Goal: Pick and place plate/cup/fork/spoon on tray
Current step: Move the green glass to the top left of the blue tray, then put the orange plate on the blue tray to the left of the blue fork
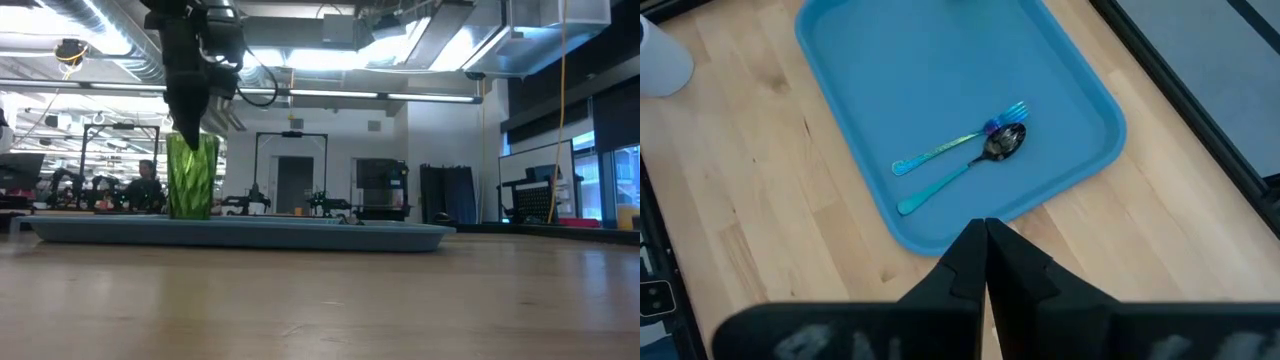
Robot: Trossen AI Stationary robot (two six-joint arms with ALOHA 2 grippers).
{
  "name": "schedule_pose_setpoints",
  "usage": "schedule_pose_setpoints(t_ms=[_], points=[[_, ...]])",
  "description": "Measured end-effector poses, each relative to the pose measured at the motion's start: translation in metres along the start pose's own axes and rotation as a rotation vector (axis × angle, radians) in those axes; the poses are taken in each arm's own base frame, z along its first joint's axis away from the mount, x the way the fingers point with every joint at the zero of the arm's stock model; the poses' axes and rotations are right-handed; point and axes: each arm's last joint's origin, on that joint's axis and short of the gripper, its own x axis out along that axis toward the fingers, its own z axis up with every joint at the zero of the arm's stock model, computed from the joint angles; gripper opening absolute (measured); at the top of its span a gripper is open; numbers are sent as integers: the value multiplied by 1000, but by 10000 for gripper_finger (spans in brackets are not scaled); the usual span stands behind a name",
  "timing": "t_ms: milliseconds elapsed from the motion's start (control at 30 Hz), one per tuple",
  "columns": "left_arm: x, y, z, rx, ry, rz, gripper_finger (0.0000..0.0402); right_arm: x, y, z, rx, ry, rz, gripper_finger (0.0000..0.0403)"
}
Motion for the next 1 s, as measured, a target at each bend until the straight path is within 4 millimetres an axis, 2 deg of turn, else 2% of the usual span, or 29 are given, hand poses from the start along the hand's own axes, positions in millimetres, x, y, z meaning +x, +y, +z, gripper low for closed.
schedule_pose_setpoints(t_ms=[233,533,700,900,1000], points=[[-6,0,3,-5,-11,-4,44,0,0,0,0,0,0,14],[-38,2,12,-7,-26,47,43,0,0,0,0,0,0,14],[-67,3,13,-32,-13,66,45,0,0,0,-1,0,0,14],[-115,-8,8,-90,2,-122,38,4,1,-1,-4,13,-5,14],[-129,-18,5,-52,12,-156,34,11,3,-6,-12,77,30,9]])
